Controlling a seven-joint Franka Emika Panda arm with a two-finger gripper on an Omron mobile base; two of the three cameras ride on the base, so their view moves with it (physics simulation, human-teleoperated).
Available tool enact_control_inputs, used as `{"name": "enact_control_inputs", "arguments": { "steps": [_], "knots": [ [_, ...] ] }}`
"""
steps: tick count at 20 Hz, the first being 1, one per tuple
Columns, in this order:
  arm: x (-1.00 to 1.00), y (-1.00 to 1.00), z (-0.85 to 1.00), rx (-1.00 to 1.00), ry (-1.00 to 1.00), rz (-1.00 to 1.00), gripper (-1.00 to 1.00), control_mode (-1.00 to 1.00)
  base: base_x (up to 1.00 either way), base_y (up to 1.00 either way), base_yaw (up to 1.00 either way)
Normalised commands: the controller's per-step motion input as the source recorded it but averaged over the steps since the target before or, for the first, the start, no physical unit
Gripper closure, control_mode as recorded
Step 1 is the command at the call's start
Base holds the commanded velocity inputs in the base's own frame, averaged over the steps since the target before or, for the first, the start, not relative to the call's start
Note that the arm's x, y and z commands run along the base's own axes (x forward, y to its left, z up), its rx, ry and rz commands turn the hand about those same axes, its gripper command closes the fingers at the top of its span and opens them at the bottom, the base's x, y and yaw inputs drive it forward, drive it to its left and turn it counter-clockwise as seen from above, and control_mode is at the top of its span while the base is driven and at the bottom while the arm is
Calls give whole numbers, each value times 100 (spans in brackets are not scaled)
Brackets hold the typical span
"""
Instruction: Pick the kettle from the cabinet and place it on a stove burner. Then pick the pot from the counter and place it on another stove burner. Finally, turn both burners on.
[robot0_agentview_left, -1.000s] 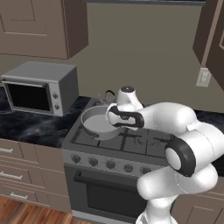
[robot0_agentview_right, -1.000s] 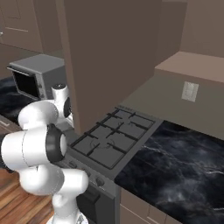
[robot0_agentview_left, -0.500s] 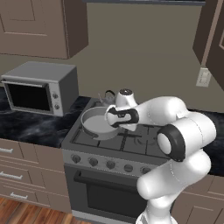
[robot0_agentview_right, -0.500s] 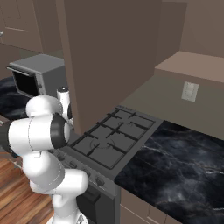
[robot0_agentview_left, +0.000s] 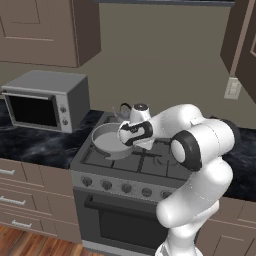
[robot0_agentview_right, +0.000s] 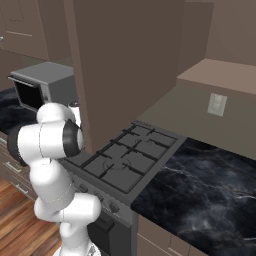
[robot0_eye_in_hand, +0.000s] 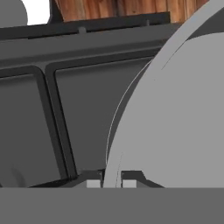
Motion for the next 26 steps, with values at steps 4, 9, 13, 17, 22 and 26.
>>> {"name": "enact_control_inputs", "arguments": {
  "steps": [4,9,13,17,22,26],
  "knots": [
    [27,3,-20,0,0,0,100,-100,0,0,0],
    [26,2,-19,0,0,0,100,-100,0,0,0],
    [19,0,-13,0,0,0,100,-100,0,0,0],
    [17,0,-15,0,0,0,100,-100,0,0,0],
    [13,0,-15,0,1,0,100,-100,0,0,0],
    [6,1,-11,0,1,0,100,-100,0,0,0]
  ]
}}
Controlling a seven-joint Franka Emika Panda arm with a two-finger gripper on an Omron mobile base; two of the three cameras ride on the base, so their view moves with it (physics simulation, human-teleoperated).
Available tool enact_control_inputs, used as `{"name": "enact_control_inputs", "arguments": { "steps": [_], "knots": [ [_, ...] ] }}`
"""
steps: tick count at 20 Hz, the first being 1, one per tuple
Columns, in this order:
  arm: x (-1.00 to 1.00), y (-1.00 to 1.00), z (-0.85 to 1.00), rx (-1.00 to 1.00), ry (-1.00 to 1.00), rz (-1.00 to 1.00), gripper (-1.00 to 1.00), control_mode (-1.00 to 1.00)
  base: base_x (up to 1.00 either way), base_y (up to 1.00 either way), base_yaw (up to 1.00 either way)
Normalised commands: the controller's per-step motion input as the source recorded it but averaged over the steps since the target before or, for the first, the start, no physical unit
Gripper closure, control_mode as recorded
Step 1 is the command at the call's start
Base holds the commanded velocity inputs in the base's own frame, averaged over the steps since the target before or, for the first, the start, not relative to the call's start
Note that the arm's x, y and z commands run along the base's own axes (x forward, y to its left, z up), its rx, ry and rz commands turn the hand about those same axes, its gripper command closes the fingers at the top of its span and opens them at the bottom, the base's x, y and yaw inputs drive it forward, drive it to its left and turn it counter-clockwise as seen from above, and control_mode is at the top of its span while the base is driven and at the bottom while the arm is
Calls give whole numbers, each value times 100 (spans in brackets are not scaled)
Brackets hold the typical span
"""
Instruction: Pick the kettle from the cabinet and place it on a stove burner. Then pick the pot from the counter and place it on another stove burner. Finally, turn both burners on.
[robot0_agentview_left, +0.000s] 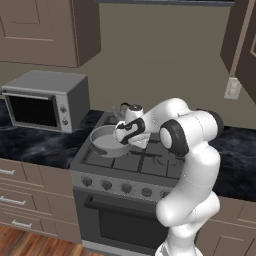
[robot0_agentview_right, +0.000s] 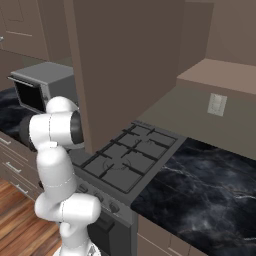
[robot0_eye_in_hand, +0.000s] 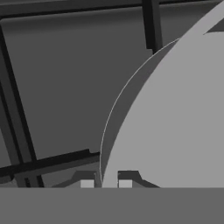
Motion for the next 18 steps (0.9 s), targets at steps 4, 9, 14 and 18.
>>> {"name": "enact_control_inputs", "arguments": {
  "steps": [4,9,14,18],
  "knots": [
    [1,1,-7,0,0,0,-100,-100,0,0,0],
    [-1,0,-1,0,0,0,-100,-100,0,0,0],
    [-11,0,0,0,0,0,-100,-100,0,0,0],
    [-19,0,5,0,0,0,-100,-100,0,0,0]
  ]
}}
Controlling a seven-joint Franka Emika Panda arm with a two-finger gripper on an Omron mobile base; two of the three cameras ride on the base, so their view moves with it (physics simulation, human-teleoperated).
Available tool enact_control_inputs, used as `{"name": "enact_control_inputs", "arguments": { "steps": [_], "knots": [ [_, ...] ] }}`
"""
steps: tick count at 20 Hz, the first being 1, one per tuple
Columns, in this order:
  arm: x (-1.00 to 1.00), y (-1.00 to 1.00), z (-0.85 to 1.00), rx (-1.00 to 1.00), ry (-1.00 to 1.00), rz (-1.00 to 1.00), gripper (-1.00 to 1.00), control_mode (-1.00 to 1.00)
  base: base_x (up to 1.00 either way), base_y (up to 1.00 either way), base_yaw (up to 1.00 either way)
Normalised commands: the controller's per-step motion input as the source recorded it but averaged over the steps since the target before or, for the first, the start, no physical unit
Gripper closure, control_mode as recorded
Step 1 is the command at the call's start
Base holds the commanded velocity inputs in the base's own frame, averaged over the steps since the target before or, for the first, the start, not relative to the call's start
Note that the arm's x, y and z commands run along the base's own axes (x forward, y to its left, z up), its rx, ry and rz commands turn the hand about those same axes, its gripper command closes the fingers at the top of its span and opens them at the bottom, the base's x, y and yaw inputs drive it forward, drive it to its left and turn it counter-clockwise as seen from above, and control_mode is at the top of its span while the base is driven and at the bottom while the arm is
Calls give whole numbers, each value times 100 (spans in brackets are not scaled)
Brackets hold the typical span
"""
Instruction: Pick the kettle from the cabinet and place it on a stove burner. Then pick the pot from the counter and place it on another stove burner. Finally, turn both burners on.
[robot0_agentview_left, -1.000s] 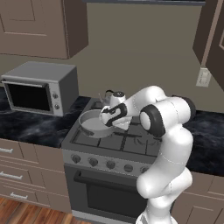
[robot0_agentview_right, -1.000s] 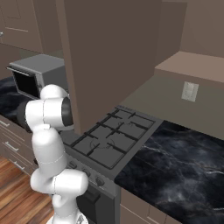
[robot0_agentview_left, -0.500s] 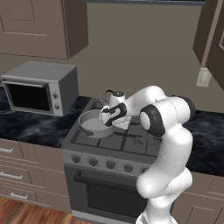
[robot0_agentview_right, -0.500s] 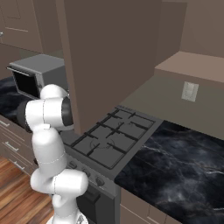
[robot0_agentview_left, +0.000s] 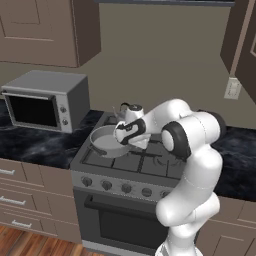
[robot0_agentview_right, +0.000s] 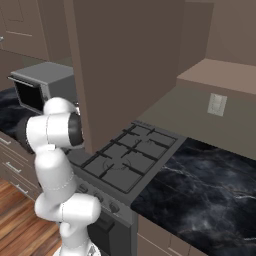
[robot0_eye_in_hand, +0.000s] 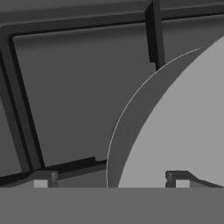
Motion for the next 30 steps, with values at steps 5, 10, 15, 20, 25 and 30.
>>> {"name": "enact_control_inputs", "arguments": {
  "steps": [5,10,15,20,25,30],
  "knots": [
    [-26,0,17,0,-2,0,-100,-100,0,0,0],
    [-30,0,26,0,-3,0,-100,-100,0,0,0],
    [-36,0,22,0,-3,0,-100,-100,0,0,0],
    [-36,0,25,0,-3,0,-100,-100,0,0,0],
    [-34,0,29,0,-4,0,-100,-100,0,0,0],
    [-30,6,28,-2,-4,0,-100,-100,0,0,0]
  ]
}}
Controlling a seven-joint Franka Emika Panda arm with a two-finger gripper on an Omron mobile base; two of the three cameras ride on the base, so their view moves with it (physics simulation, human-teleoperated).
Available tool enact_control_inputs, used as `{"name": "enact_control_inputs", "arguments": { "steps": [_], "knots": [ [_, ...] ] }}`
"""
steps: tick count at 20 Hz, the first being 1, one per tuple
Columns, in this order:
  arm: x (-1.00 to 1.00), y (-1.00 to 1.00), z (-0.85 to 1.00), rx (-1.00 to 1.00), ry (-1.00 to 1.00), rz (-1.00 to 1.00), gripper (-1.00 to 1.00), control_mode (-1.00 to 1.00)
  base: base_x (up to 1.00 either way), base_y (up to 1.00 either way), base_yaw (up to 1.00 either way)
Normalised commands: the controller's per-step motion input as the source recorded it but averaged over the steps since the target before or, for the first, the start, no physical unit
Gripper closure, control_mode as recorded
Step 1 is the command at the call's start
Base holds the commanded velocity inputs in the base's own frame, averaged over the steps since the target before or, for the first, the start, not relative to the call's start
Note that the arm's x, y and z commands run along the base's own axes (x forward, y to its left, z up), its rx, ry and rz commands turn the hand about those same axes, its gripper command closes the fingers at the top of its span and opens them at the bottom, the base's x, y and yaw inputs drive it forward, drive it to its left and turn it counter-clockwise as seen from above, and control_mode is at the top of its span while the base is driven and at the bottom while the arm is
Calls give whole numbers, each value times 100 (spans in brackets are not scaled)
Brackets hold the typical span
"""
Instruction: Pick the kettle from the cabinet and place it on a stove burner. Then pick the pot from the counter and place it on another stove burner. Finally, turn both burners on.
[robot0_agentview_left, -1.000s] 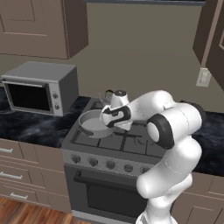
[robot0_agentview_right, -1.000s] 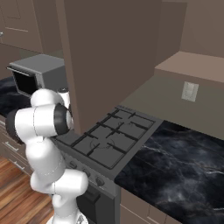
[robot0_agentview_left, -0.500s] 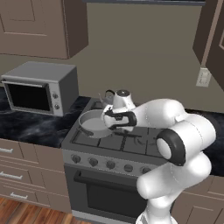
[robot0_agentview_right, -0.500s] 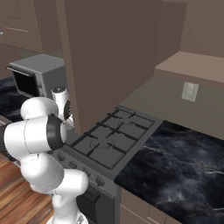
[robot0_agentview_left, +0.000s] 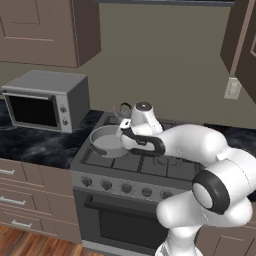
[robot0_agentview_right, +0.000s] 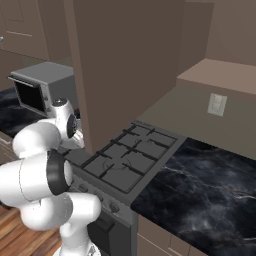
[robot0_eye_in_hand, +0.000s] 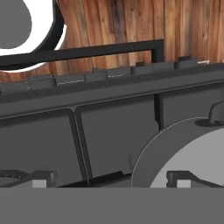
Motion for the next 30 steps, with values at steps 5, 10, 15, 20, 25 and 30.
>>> {"name": "enact_control_inputs", "arguments": {
  "steps": [5,10,15,20,25,30],
  "knots": [
    [-31,14,19,-7,-3,0,-100,-100,0,0,0],
    [-31,14,21,-7,-3,0,-100,-100,0,0,0],
    [-19,15,35,-7,0,0,-100,-100,0,0,0],
    [-17,9,35,-9,0,0,-100,-100,0,0,0],
    [-17,5,23,-9,0,0,-100,-100,0,0,0],
    [-11,3,15,-10,5,0,-100,-100,0,0,0]
  ]
}}
